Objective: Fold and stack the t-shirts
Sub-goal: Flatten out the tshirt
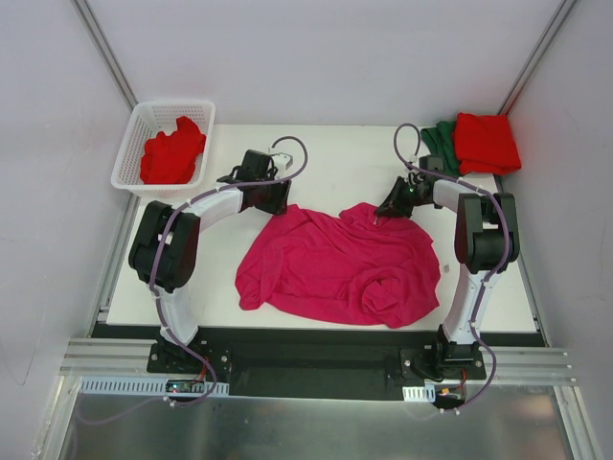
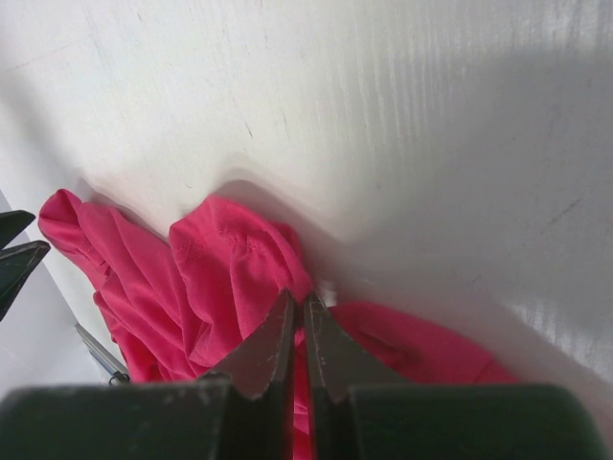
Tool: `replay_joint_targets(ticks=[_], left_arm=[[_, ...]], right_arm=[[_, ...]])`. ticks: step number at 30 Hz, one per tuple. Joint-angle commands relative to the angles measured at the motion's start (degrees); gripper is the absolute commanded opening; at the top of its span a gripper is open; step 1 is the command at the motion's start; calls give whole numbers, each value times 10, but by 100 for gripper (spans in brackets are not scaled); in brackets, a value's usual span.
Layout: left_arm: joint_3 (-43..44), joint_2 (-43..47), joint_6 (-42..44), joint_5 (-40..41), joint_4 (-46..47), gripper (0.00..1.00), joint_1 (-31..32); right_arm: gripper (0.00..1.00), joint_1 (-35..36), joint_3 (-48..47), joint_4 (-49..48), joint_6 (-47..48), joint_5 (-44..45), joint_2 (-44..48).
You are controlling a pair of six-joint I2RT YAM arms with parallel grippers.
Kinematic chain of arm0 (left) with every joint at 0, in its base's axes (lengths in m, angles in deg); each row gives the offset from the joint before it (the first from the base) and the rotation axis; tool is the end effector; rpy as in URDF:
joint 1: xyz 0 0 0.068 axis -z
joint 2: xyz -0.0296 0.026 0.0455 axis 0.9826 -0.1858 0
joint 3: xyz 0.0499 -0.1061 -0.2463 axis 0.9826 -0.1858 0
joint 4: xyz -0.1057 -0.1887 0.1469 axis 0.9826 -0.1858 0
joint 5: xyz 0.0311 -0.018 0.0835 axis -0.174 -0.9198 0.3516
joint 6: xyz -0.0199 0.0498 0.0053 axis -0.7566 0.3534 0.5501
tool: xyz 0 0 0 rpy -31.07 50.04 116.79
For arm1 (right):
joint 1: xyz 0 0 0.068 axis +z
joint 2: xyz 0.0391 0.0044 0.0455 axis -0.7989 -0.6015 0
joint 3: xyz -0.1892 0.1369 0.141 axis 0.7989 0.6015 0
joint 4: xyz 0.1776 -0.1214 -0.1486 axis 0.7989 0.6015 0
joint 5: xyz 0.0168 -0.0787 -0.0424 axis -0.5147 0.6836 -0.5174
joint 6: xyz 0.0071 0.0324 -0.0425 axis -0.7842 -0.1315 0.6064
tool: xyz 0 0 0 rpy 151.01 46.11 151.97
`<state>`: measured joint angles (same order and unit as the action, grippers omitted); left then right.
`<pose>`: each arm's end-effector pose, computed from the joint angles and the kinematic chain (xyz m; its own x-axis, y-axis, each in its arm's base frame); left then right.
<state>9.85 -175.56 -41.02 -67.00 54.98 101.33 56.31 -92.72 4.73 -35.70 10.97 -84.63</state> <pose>0.3792 -0.1620 0.2030 -0.6057 0.2578 -0.7528 0.5295 0.8368 -0.1394 0.4191 0.0440 0.1451 -0.8778 0.1123 -0.4657 -0.1952 0.8040 0.5617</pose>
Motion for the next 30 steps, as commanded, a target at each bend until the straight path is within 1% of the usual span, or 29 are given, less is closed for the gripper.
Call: replay_joint_targets(ticks=[1,16,22,23,25,27,28,29,30], left_arm=[[0,-4,5,-3,12,42,-6],[-11,-12,2,-11,12,41,-8],[-11,-15,-1,-16,12,37,-9],[-11,-15,-1,-17,12,35,-9],[-11,-15,0,-19,11,21,-9],[-10,-14,-1,-19,11,12,-9],[-10,-14,-2,-19,12,3,-9],[-9,-14,-3,-19,12,0,-9],[-9,-14,-4,-19,13,0,-9]], right_arm=[[1,-3,-15,-1,7,-15,-7],[2,-3,-17,-1,9,-16,-10],[2,-3,-17,-1,8,-17,-10],[1,-3,-16,-1,8,-16,-9],[1,-3,-16,-1,9,-17,-9],[1,-3,-17,-1,9,-18,-10],[1,-2,-17,-1,9,-18,-9],[2,-3,-16,-2,8,-18,-10],[1,-3,-16,-2,8,-19,-10]])
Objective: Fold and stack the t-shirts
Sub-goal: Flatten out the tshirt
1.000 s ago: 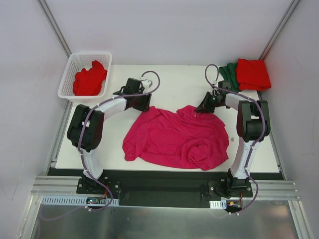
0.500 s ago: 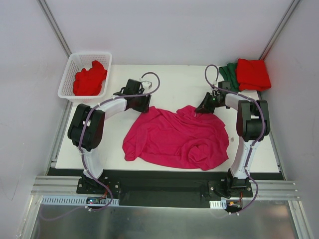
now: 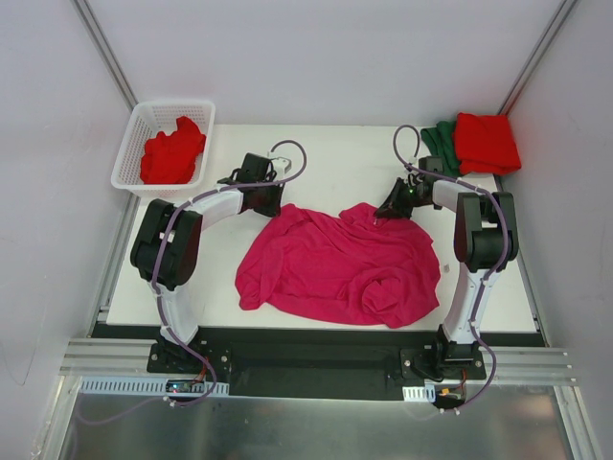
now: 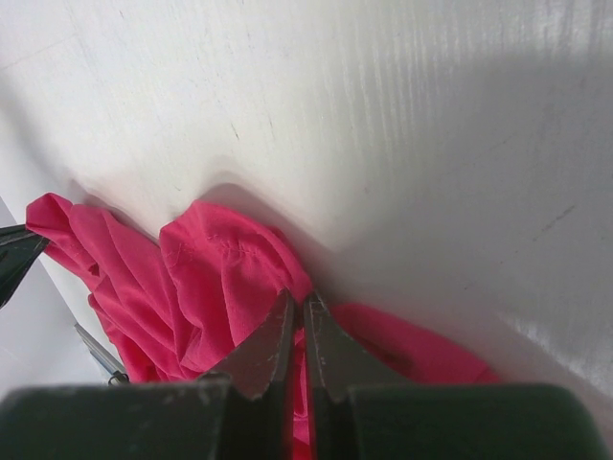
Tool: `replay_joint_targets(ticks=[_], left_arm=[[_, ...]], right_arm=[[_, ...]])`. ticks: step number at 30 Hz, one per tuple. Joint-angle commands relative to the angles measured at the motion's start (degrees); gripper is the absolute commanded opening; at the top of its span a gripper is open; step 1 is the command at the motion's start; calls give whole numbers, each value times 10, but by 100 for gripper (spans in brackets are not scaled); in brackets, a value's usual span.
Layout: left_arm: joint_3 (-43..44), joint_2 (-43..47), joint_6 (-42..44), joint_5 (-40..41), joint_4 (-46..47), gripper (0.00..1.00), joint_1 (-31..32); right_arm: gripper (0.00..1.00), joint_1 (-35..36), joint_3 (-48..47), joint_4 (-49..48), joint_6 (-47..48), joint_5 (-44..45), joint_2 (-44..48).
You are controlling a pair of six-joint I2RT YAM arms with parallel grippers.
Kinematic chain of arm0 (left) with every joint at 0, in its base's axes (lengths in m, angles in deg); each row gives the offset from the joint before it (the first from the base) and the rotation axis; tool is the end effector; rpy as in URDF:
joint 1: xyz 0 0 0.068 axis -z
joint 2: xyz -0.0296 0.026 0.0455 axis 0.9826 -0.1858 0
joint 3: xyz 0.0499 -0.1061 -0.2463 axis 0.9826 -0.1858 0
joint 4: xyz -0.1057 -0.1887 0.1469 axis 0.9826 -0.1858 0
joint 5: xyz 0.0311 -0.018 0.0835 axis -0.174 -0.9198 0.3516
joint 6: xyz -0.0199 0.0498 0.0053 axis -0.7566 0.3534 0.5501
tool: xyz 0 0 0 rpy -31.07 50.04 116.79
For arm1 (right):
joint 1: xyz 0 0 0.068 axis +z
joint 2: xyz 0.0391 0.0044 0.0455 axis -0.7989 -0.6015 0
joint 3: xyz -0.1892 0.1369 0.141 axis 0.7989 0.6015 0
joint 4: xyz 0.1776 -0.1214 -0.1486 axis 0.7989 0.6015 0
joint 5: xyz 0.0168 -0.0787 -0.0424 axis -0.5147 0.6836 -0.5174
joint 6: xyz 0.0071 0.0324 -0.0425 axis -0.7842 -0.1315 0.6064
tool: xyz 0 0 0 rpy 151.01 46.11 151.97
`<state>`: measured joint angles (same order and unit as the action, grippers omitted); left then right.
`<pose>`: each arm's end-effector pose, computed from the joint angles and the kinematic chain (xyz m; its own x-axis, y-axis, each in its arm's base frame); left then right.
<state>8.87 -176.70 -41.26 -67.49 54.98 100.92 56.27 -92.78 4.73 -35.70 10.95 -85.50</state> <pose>0.3790 -0.1591 0.1899 -0.6351 0.2600 -0.7274 0.5208 0.8396 -0.1546 0.4197 0.0438 0.1393 -0.8842 0.1125 -0.4533 -0.1868 0.8044 0.5640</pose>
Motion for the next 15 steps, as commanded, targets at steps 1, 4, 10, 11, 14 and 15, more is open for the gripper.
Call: replay_joint_targets(ticks=[1,4,10,11,14,15], left_arm=[[0,0,-2,-14,12,0,-4],[-1,13,-3,-9,11,0,-4],[0,70,-2,0,4,0,-11],[3,78,-3,-1,1,0,-13],[14,107,-4,-9,-17,0,-27],[17,114,-3,-11,-22,0,-31]], right_arm=[[2,-3,-15,-2,8,-18,-1],[1,-3,-15,-2,8,-18,-2],[1,-3,-14,3,20,-2,18],[1,-3,-14,8,24,1,21],[1,-3,-19,16,32,8,46],[1,-2,-22,18,35,15,53]])
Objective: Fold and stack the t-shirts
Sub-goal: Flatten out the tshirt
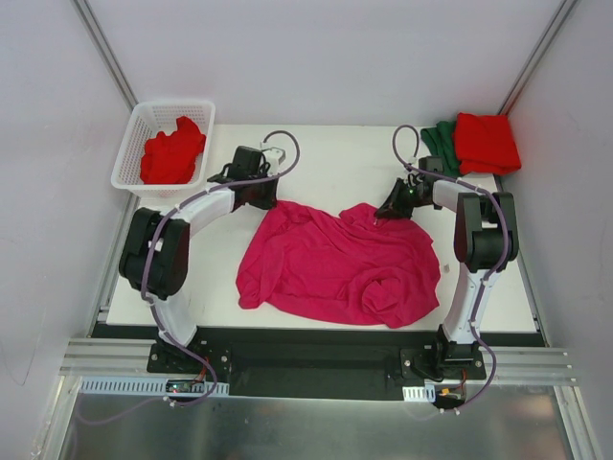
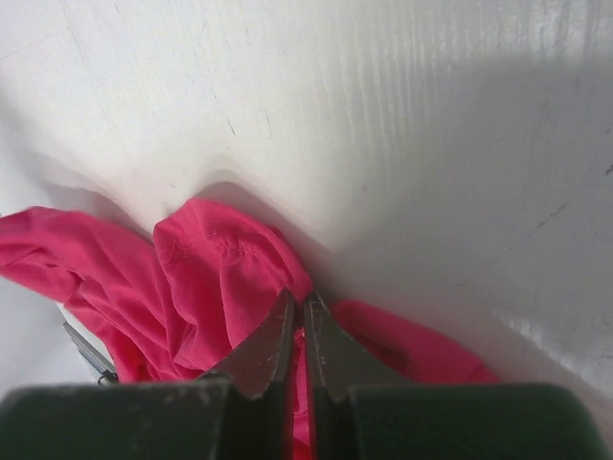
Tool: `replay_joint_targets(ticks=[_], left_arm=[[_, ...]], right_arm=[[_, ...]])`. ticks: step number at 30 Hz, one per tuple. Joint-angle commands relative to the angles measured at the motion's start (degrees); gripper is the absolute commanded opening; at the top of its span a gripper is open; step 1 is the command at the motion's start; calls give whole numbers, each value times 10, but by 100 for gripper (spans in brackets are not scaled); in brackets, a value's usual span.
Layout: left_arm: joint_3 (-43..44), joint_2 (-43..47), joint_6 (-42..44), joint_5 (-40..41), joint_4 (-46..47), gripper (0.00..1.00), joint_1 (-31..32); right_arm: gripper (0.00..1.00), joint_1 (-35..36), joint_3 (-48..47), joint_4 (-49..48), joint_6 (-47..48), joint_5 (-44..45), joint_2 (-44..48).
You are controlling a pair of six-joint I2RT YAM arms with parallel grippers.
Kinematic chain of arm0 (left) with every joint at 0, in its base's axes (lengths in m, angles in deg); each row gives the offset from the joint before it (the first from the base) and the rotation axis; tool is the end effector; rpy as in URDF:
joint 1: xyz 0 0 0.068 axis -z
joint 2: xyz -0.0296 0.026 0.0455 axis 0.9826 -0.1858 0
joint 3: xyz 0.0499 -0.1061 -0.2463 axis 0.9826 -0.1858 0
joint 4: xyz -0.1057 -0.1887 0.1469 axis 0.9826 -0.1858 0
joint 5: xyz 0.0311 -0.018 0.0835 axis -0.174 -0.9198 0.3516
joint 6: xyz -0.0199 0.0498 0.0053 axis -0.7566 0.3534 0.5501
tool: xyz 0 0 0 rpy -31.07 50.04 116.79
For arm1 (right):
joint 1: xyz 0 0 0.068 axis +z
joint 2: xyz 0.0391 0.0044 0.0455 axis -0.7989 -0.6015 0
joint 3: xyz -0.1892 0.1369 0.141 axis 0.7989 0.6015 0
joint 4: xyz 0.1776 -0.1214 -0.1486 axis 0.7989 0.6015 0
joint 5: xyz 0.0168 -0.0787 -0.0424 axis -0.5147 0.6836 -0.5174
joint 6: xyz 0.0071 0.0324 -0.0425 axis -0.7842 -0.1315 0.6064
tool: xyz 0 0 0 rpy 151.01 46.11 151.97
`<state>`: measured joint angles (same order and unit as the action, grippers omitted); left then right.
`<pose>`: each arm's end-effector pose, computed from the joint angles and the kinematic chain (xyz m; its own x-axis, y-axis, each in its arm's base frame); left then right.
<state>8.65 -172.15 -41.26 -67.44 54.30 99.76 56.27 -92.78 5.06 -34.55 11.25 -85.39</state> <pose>0.3740 -0.1483 0.2184 -0.5955 0.2304 -0.7696 0.5120 0.8470 -0.1426 0.4193 0.0436 0.1397 -0.8817 0.0967 -0.4618 -0.2002 0.8096 0.5518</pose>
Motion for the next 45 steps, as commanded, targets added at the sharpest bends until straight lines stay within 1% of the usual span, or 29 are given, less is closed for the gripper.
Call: replay_joint_targets(ticks=[1,10,17,22,26,27,32,35,39,43,45], left_arm=[[22,83,-4,-13,-22,0,-24],[17,158,8,5,-43,0,-39],[4,198,17,21,-49,0,-46],[15,233,22,25,-61,0,-73],[21,275,23,39,-66,0,-98],[22,294,23,42,-67,0,-103],[29,346,32,63,-68,0,-135],[37,371,29,62,-69,0,-150],[58,381,13,36,-69,0,-157],[87,374,-3,-20,-68,0,-157],[102,375,-4,-20,-69,0,-157]], right_arm=[[1,-3,-24,18,25,16,65],[1,-3,-40,56,40,64,148],[1,-12,-66,114,71,145,233],[1,-27,-83,140,81,188,298],[1,-31,-98,157,92,270,345],[1,-46,-106,161,95,280,355],[1,-78,-116,172,83,321,401],[1,-96,-119,162,76,327,422],[1,-102,-151,150,68,321,439],[2,-102,-212,125,64,246,436],[1,-103,-251,124,64,233,434]])
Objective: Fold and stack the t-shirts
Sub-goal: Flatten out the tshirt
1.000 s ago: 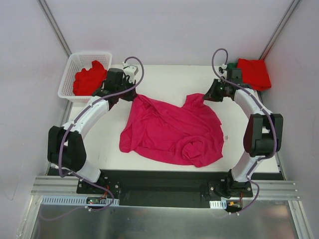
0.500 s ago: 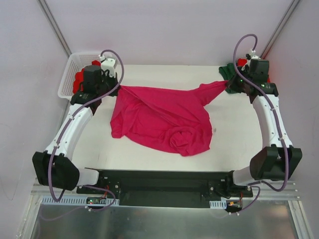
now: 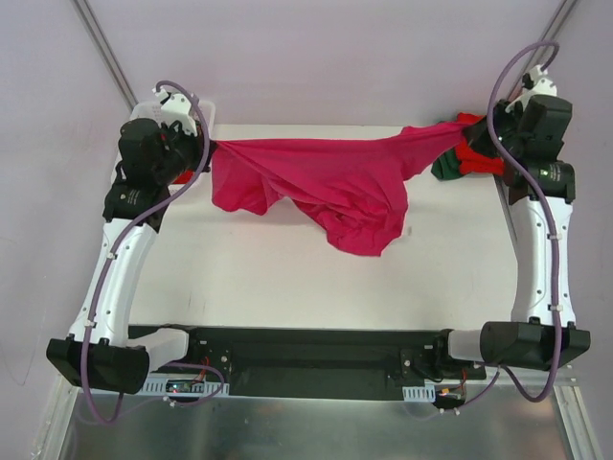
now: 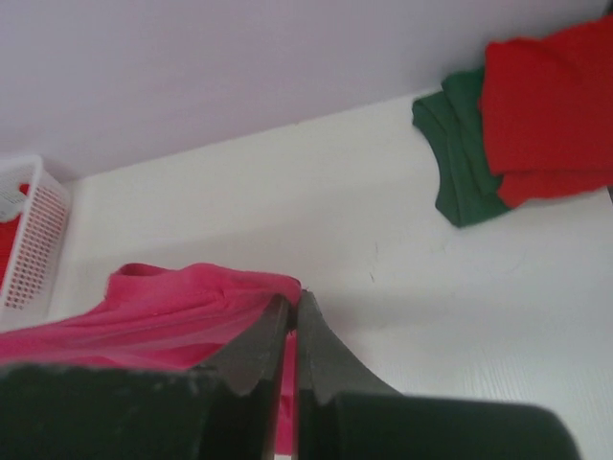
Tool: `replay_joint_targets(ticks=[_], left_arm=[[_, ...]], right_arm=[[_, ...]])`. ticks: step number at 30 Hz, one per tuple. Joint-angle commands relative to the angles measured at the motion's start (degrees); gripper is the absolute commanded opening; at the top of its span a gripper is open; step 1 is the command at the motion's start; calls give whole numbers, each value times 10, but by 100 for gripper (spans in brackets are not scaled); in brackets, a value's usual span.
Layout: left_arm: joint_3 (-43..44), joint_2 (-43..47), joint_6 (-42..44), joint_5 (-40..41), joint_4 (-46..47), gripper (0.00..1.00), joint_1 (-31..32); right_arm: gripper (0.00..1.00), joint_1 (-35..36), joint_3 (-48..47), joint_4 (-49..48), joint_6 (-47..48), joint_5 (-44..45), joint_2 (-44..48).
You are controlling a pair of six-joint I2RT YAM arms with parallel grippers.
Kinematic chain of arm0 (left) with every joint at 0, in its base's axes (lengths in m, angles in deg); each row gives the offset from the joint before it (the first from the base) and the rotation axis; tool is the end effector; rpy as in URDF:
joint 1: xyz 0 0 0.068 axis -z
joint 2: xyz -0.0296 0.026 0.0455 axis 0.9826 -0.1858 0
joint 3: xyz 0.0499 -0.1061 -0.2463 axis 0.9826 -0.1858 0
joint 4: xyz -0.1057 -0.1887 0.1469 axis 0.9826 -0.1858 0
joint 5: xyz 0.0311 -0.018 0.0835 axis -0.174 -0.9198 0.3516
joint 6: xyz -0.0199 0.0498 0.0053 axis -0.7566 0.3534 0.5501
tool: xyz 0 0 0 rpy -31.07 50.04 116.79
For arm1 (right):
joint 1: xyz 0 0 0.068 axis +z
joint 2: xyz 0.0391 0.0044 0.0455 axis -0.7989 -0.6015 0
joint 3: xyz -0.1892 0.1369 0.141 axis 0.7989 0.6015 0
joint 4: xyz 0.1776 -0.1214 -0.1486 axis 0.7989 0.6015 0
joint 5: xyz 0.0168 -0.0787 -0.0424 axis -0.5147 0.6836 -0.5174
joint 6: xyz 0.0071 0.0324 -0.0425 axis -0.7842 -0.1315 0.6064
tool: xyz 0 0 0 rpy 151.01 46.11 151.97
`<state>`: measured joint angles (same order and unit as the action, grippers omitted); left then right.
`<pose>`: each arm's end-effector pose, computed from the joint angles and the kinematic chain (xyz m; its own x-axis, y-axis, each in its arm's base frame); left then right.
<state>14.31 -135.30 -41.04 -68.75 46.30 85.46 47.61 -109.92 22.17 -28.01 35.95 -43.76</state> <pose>0.2513 -0.0362 0.4456 -0.0873 0.0208 -0.9960 0.3569 0.9341 -0.0118 0.2795 -0.0209 0.4681 -0.2582 0.0867 -0.9622 -0.0401 0.9941 0.1004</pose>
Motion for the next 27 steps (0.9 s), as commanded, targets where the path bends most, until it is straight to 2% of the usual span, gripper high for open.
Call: replay_joint_targets(ticks=[1,4,9,13,22,27], left_arm=[[48,8,-6,7,11,0,-14],[52,28,6,22,10,0,-15],[82,49,24,31,4,0,-16],[110,56,35,41,0,0,-16],[203,19,58,56,-10,0,-20],[236,-7,33,16,-9,0,-21]], right_arm=[[1,-16,-89,-46,1,-12,19],[1,-25,-115,-44,4,3,32],[2,-42,-171,-29,5,-25,29],[1,-43,-171,-36,7,-9,48],[1,-58,-205,-40,10,10,36],[1,-63,-253,-57,10,-37,13]])
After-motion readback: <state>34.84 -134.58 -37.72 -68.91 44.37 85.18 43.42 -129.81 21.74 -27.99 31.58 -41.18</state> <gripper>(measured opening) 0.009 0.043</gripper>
